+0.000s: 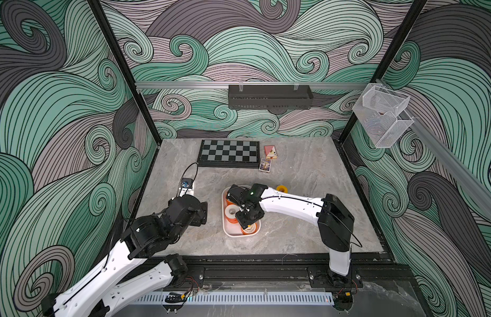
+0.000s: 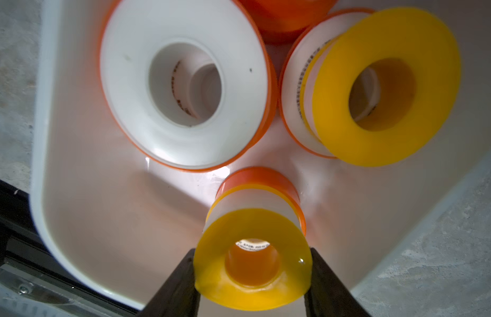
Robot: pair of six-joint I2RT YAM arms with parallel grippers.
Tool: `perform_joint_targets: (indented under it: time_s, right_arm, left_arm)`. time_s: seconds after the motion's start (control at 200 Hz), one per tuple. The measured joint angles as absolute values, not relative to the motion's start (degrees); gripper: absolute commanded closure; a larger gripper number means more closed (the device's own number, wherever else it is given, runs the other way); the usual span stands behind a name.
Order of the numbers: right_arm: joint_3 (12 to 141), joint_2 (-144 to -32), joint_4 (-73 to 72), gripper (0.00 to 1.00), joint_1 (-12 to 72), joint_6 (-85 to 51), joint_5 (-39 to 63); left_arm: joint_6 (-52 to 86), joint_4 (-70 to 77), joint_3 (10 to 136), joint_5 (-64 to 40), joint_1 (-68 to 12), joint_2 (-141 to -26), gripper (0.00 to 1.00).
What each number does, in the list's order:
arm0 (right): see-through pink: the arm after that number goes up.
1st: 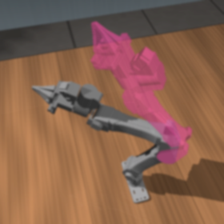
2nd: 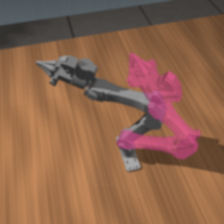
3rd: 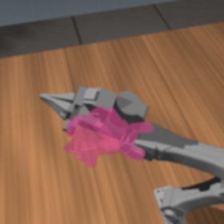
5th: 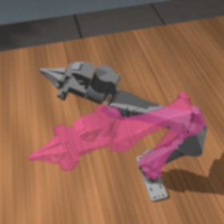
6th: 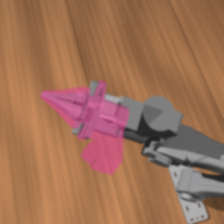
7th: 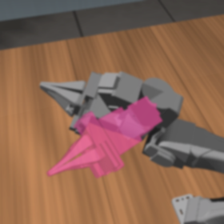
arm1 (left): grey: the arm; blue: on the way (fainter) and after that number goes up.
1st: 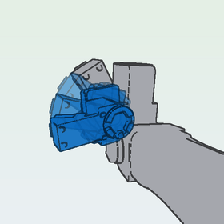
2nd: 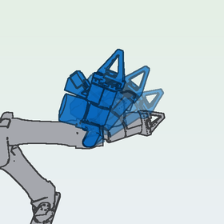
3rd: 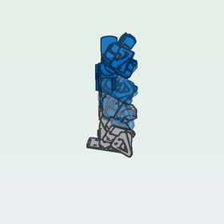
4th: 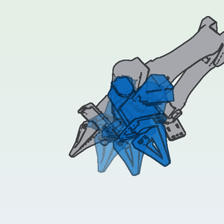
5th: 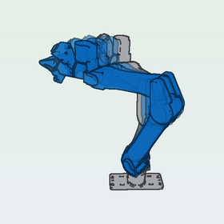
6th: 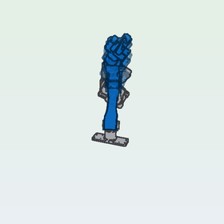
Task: Put the sealing tape into the storage box
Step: Place the sealing tape in the storage box.
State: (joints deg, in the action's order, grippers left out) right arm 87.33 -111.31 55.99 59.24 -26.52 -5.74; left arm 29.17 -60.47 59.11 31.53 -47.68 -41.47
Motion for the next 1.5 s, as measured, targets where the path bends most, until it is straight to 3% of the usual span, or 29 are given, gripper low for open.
perform_joint_targets:
  time_s: [0.805, 1.071, 1.341, 1.501]
  right_arm:
    - [85.49, -111.20, 56.34, 0.31, 60.47, -25.91, -7.35]
    - [85.32, -102.35, 56.29, 0.27, 59.48, -25.76, -7.51]
    - [74.76, -86.06, 54.02, 0.24, 45.45, -24.62, -8.14]
    - [61.54, -73.95, 49.91, 0.26, 32.27, -24.38, -8.03]
  left_arm:
    - [29.17, -60.47, 59.11, 31.46, -47.68, -42.63, 0.16]
    - [29.15, -60.47, 59.11, 31.27, -47.68, -42.74, 0.16]
    - [27.35, -58.67, 59.11, 25.82, -47.66, -45.74, 0.16]
    - [24.86, -57.69, 62.48, 17.47, -47.64, -56.18, 0.17]
